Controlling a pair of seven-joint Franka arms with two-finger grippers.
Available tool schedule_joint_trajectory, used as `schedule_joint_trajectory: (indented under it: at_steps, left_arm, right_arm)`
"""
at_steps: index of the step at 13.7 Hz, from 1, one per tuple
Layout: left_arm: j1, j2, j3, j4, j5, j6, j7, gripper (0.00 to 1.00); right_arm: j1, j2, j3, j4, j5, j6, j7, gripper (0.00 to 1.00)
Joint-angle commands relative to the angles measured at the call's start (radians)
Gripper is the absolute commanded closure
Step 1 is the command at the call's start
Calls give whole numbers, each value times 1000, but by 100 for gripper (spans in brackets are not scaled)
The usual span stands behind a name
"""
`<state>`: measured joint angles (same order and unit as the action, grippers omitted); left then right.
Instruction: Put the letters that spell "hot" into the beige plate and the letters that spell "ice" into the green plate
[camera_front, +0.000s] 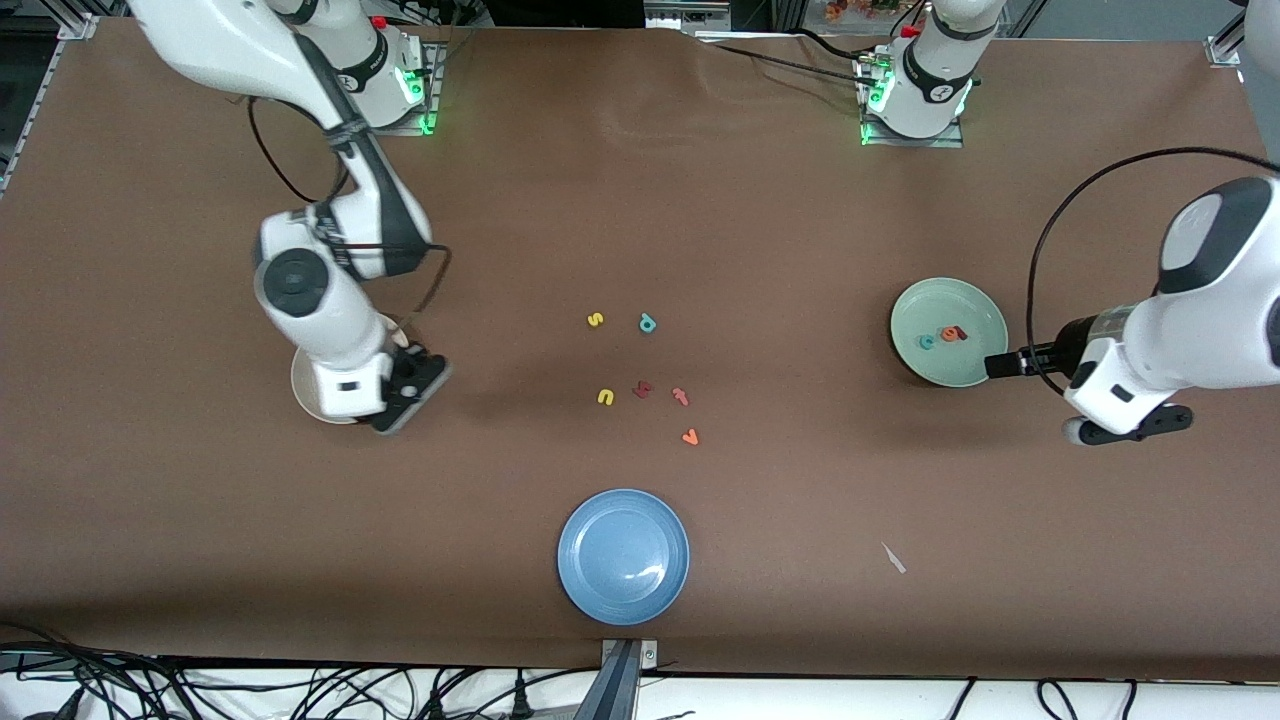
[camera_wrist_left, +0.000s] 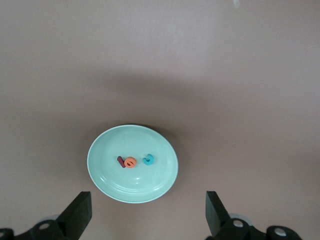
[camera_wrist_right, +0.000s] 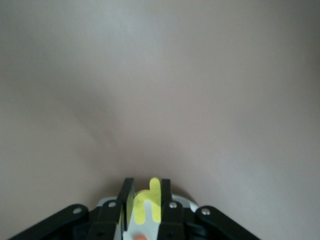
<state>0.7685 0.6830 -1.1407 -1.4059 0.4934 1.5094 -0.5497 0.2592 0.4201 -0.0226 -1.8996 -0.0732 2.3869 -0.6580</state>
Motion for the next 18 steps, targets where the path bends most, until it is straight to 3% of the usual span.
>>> schedule_joint_trajectory:
  at_steps: [1, 3, 4, 5, 6, 8, 10, 14, 18]
  left_arm:
    - [-58, -13, 10, 111, -12, -57, 25, 0]
    - [-64, -17, 9, 119, -12, -57, 28, 0]
    - [-74, -17, 12, 119, -12, -57, 36, 0]
    - [-78, -16, 15, 117, -12, -57, 43, 0]
    - [-92, -14, 22, 117, -9, -55, 53, 0]
    - [-106, -13, 22, 119, 65, -49, 202, 0]
    - [-112, 0, 24, 142, 88, -43, 298, 0]
    - [-132, 17, 24, 173, 85, 11, 583, 0]
    - [-195, 17, 24, 206, 82, 15, 582, 0]
  right_arm:
    - [-14, -122, -51, -124, 99, -82, -145, 98]
    - [-24, -149, -86, -130, 102, -162, -181, 94]
    - [-26, -170, -94, -141, 104, -184, -184, 86]
    - [-26, -197, -97, -169, 104, -189, -180, 67]
    - [-26, -214, -103, -186, 102, -189, -172, 56]
    - [-31, -218, -103, -185, 104, -189, -170, 7]
    - [-32, -219, -103, -181, 104, -189, -170, 1]
    - [-34, -245, -105, -151, 104, -196, -68, 0]
    - [-35, -294, -100, -125, 101, -281, 213, 0]
